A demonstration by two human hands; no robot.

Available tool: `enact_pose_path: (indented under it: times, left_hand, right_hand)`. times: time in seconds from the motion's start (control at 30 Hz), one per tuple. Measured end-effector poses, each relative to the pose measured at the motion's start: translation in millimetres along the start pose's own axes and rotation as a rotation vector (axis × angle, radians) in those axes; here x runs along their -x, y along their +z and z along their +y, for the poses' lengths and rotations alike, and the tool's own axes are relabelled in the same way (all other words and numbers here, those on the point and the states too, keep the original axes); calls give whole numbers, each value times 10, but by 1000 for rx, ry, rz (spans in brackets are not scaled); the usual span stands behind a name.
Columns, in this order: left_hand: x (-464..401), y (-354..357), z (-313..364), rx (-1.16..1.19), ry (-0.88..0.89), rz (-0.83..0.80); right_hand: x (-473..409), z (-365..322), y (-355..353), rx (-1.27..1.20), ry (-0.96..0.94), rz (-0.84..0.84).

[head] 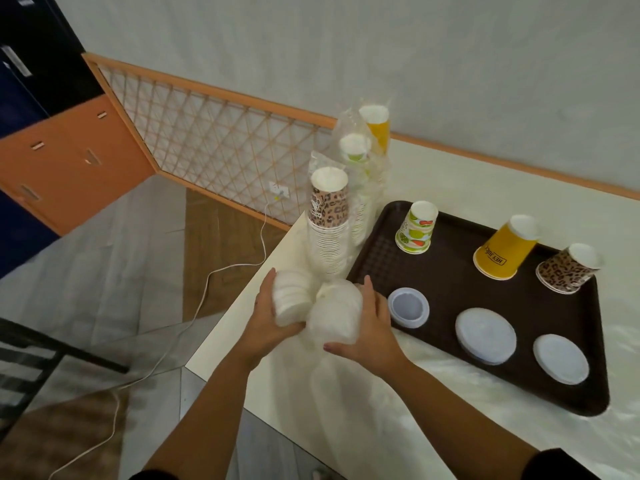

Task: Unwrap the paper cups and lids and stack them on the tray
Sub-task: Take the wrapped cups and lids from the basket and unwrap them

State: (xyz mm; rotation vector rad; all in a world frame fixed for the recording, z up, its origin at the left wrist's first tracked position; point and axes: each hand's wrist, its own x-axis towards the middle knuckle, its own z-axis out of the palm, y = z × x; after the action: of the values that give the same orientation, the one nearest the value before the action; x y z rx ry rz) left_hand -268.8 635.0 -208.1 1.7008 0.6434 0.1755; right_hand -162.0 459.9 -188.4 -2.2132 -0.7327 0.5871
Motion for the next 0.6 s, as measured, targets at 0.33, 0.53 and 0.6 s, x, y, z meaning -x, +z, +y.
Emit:
enact_pose_path:
  times: [0.33,0.53,0.6]
  left_hand:
    - [197,127,191,-63,5,353]
    - [272,289,454,-280,156,616]
    - [292,454,627,-316,257,651]
  right_hand:
    - [174,3,-84,51,-59,-46]
    - [345,45,-290,-50,-56,81]
    - [401,84,-436,-126,-76,199]
